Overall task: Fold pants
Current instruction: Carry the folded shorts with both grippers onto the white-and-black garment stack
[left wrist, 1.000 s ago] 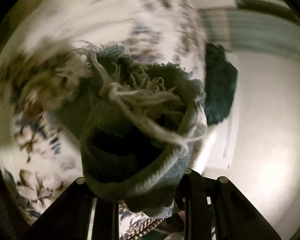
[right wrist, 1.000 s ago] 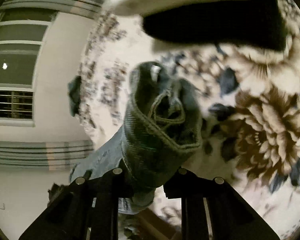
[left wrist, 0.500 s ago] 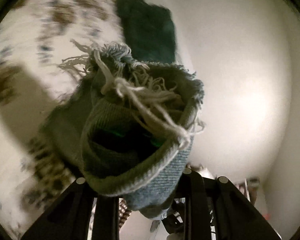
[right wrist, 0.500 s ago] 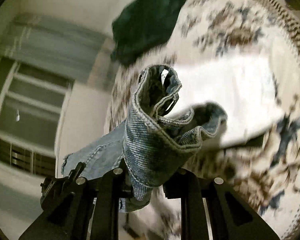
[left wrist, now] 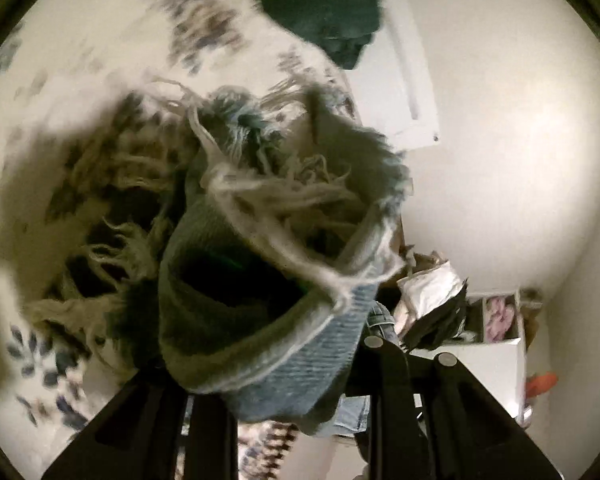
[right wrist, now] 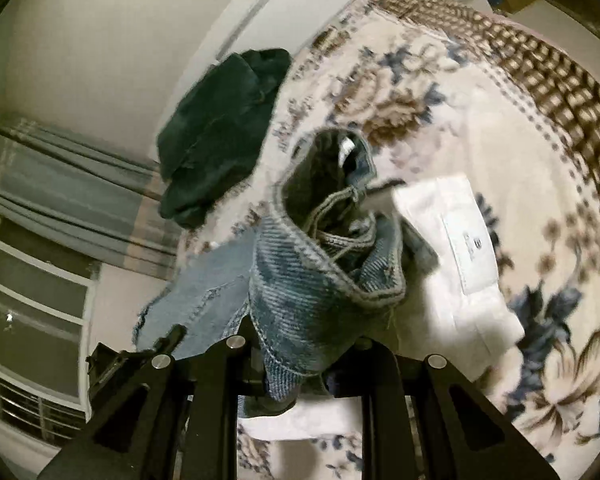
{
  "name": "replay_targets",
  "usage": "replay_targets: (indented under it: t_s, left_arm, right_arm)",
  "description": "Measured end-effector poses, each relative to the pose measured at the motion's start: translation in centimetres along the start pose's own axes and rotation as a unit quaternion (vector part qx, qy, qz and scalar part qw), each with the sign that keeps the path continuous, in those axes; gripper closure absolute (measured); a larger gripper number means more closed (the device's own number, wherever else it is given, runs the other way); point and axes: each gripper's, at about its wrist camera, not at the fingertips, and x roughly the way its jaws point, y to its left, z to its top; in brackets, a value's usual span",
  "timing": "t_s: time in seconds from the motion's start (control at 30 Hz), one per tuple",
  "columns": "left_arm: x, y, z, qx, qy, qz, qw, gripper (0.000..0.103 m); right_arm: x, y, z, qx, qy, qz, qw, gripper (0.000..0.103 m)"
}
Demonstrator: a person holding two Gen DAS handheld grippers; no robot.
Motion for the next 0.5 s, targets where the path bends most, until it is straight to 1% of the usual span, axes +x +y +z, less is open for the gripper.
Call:
replay_targets:
  t_s: [0.03,0.1,0.13,0.2,0.27,0.37,0.43,0.5]
  left_arm:
    - [-0.3,-0.5,0.0,0.003,-0.002,0.0,1.0,0.083]
    - [-0.6,-2.6,0.4,0.018,-0.008,-0.009,0.9998,0.083]
    - [-0.9,-4.2,0.5,0.03,-0.012,-0.015,0.9994,0.083]
    - [-0.9,-7.4,1.7,0.046,-0.018,-0.035,0.9982,0.083]
    - [-0.8,-9.9,2.9,0.062,-0.02,-0.048,0.9967,0.083]
    - [-0.3,-13.8,4.6,0.102,-0.025,-0.07,0.992,0.083]
    - [-0.1,-15.1,5.0,0.12,-0.026,-0.078,0.9894,0.083]
    - [0.3,-14.7,4.9,0.127,-0.023,-0.074,0.9889,0.083]
  right_arm:
    - [0.2,-0.6,-0.6,0.004,0.003,0.001,1.0,0.083]
    - [0.0,0.5,0.0,-0.008,0.001,0.001,1.0,0.083]
    - [-0.2,1.1,0.4,-0.016,-0.004,0.002,1.0,0.083]
    - [-0.8,2.9,1.8,-0.026,-0.014,0.006,1.0,0.083]
    - [-1.4,4.3,3.1,-0.026,-0.025,0.014,0.999,0.083]
    - [-2.7,6.5,5.4,-0.034,-0.053,0.027,0.998,0.083]
    - [-3.6,7.5,6.7,-0.038,-0.072,0.039,0.996,0.083]
    - [-3.9,7.7,7.3,-0.04,-0.082,0.045,0.995,0.083]
